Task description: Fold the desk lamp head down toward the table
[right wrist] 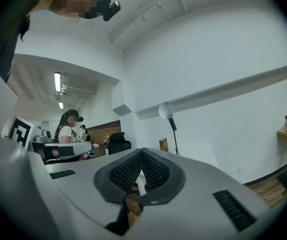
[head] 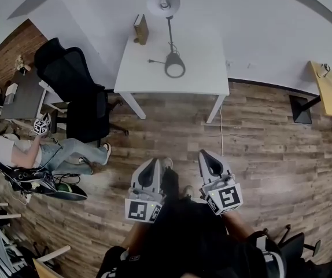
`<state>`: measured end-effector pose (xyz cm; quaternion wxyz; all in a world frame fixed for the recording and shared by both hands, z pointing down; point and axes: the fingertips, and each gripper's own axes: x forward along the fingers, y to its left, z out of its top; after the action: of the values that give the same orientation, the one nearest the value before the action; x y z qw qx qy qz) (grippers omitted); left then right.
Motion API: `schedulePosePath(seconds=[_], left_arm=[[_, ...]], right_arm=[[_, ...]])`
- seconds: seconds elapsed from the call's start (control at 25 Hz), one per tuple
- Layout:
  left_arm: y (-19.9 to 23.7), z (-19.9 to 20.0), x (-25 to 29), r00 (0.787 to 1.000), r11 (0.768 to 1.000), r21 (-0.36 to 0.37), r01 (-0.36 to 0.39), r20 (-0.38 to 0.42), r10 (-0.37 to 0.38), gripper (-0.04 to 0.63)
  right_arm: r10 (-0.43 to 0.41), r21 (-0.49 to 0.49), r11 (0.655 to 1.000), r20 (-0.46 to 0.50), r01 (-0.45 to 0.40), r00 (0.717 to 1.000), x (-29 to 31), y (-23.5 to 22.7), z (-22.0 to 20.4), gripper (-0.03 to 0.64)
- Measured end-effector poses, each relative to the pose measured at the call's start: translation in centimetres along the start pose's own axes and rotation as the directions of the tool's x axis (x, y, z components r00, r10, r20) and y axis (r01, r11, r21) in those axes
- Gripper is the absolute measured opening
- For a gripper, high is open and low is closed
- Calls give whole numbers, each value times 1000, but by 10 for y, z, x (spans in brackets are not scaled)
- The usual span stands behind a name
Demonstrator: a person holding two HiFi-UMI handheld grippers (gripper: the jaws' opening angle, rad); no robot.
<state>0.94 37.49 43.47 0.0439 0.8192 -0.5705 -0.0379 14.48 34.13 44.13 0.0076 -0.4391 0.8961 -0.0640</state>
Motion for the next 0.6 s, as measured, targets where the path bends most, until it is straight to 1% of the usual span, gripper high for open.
schedulePosePath(seconds=[0.24, 0.6], left_arm=[[34, 3, 52, 999, 999, -14, 29, 19, -29, 21], [108, 20, 138, 996, 996, -33, 84, 24, -83, 21]], right_arm=[[-11, -14, 1000, -5, 11, 1000, 55, -17, 5, 11], [-48, -24, 999, -4, 47, 999, 161, -39, 25, 11]])
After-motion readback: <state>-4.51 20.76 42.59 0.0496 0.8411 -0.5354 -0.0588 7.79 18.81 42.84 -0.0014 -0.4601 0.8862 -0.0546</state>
